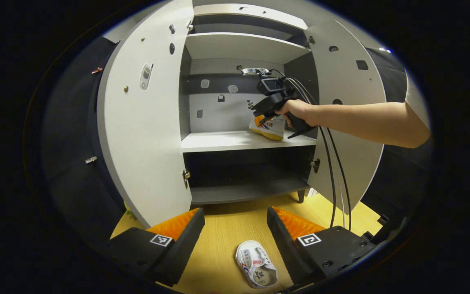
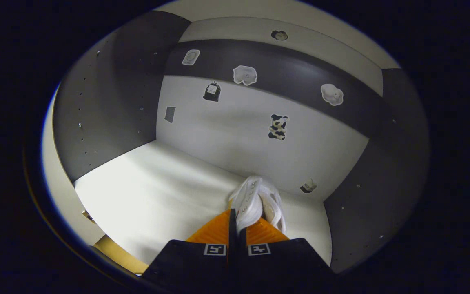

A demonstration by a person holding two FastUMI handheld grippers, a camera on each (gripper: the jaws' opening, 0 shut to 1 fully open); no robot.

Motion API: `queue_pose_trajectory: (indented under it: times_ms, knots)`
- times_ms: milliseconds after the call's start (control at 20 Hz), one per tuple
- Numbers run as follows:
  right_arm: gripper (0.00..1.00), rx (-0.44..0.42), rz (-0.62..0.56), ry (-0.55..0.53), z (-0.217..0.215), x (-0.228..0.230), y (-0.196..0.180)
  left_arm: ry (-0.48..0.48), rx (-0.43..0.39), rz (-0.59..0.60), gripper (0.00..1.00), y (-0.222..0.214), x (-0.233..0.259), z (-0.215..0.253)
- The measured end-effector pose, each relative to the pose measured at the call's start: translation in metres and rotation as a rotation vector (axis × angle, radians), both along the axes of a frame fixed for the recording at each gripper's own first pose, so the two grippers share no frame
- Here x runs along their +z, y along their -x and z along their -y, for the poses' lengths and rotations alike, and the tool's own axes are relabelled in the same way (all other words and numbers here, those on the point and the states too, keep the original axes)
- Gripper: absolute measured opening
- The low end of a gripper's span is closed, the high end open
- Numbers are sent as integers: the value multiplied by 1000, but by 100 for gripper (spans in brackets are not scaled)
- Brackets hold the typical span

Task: Grab one shoe with the right hand and put it into the shoe cabinet, grab the other shoe with the left hand and put it into the shoe cabinet; then close the right door with the right hand and the left door with the left hand.

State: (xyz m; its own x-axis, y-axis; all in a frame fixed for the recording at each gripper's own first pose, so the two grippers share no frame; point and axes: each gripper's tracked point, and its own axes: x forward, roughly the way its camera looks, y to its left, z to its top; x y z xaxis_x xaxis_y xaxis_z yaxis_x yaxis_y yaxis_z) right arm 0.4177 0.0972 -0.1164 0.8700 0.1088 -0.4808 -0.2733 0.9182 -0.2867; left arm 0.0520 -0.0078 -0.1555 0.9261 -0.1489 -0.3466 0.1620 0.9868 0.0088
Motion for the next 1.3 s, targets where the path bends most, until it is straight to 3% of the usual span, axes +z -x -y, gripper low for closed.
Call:
queue_pose_trajectory:
  times_ms: [350, 400, 450, 500, 550, 650, 700, 850, 1000, 1150, 1300]
  knots:
    - [12, -57, -17, 21, 4, 9, 9, -32, 28, 25, 95, 15, 5, -12]
    - [23, -56, -20, 27, 3, 12, 14, -18, 25, 21, 95, 18, 5, -12]
    - [28, -50, -27, 32, 2, 15, 21, -8, 23, 17, 95, 22, 4, -13]
    - [47, -48, -30, 42, 3, 18, 29, -2, 21, 17, 95, 26, 4, -14]
    - [49, -49, -22, 47, 4, 26, 36, 1, 19, 19, 95, 31, 5, -16]
    - [75, -68, 2, 21, 5, 45, 53, 11, 14, 26, 95, 37, 7, -20]
    - [92, -79, 12, -6, 5, 54, 65, 18, 8, 27, 95, 39, 7, -22]
    - [100, -85, 63, -57, 3, 84, 107, 25, -19, 31, 95, 45, 3, -32]
    - [98, -100, 162, -46, 9, 109, 159, 10, -62, 33, 95, 47, -5, -41]
    - [98, -101, 194, -21, 13, 102, 219, -7, -111, 22, 95, 51, -21, -43]
    - [98, -137, 192, -68, 21, 83, 268, 15, -139, -35, 95, 60, -45, -38]
